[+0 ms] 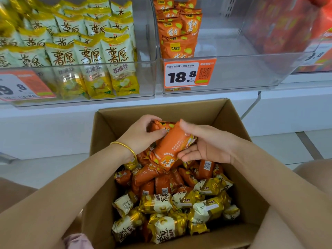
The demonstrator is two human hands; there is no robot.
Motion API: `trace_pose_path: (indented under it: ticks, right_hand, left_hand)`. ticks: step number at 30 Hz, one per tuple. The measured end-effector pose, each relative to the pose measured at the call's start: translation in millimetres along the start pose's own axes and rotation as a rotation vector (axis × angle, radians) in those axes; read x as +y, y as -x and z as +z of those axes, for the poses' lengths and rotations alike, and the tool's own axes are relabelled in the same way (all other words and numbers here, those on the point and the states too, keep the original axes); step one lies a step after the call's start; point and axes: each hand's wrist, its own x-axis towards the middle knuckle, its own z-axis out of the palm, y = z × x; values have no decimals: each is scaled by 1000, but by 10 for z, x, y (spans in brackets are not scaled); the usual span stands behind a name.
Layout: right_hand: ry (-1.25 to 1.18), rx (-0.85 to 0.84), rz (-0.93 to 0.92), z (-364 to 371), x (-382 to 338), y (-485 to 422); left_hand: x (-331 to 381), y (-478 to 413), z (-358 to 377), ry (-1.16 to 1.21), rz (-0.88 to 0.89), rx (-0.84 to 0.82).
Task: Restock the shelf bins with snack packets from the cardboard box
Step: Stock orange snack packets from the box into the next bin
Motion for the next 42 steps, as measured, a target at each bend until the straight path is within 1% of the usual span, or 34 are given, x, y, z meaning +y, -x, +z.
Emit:
trace_pose_path:
  ticks: [2, 4, 6, 8, 11, 14, 17, 20, 22, 24, 28, 32, 34, 37, 40, 42]
  right_hand:
    - [35, -22, -48, 1, 12, 25]
    - [111, 66, -69, 5, 31, 18]
    - [182, 193, -88, 5, 32, 7]
    - [149, 244, -107, -16, 20, 13]
    - [117, 208, -156, -47, 10, 46]
    - [140, 144, -137, -39, 12, 79]
    - [-4, 89, -96, -18, 19, 121]
    - [-221, 167, -104, -65, 52, 132]
    - [-220, 208, -143, -69, 82, 124]
    - [-174, 181, -176, -35, 115, 100]
    - [106, 177, -221, 60, 190, 68]
    - [152, 119, -234, 175, 219, 50]
    - [223, 140, -281, 187, 216, 50]
    - [314, 176, -362, 131, 174, 72]
    - [384, 206, -480, 60, 123, 99]
    - [480, 204, -553, 43, 75, 145]
  left_hand:
    - [-7, -7, -3, 8, -11, 4]
    - [-21, -20, 8, 22, -32, -2]
    - [-38, -38, 13, 44, -66, 5]
    - [-50, -54, 7, 86, -115, 19]
    - [-57, -58, -9, 156, -146, 20]
    - [-42, -50, -20, 149, -140, 36]
    - [-1, -49, -45, 204, -159, 89]
    - [44, -44, -82, 387, -231, 131]
    - [69, -37, -90, 512, -263, 136]
    - [85, -32, -79, 567, -268, 134]
    - [117, -13, -61, 579, -254, 130]
    - [148, 39, -13, 527, -203, 82]
    - [155, 65, 18, 492, -173, 63]
    - [178, 79, 9, 498, -124, 80]
    - [245, 107, -27, 457, -48, 89]
    - [289, 147, -34, 428, 10, 56]
